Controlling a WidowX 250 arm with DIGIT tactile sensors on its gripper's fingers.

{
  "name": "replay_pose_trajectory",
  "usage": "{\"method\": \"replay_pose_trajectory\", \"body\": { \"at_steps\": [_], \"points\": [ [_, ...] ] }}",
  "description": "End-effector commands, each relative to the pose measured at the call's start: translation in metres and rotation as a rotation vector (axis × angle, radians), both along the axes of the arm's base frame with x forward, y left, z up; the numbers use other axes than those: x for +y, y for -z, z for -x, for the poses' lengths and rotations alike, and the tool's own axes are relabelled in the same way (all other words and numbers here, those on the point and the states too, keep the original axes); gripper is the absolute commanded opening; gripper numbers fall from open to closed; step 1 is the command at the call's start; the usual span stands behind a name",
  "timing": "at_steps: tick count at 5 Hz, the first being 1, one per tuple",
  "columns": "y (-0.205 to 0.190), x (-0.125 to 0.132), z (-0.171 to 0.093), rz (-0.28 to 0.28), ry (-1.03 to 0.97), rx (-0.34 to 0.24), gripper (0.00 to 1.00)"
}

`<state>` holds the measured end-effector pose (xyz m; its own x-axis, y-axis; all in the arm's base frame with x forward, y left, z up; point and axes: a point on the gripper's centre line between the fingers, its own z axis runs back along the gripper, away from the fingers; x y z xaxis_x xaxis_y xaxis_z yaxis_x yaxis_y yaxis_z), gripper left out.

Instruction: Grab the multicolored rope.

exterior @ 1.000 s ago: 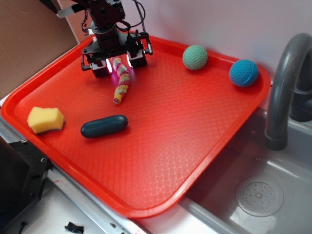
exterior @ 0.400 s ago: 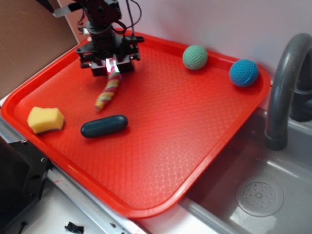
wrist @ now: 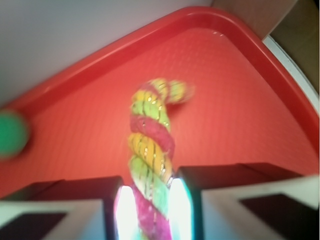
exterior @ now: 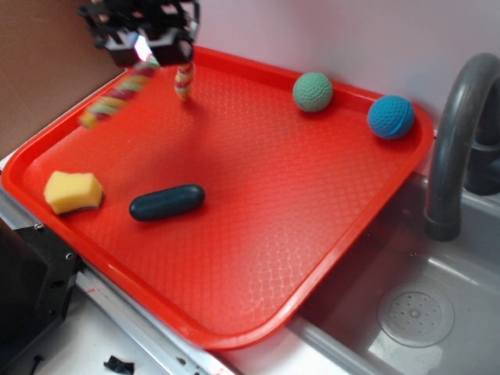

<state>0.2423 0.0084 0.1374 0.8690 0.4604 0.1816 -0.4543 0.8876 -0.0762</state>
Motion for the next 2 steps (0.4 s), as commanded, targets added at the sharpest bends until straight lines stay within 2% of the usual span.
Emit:
{"method": "replay_pose_trajectory", "body": {
  "at_steps": [1, 2],
  "points": [
    [-0.0792, 0.005, 0.0369, 0.12, -0.046, -0.025, 0.0],
    [-0.076, 0.0149, 0.0385, 0.004, -0.09, -0.045, 0.0]
  ]
}}
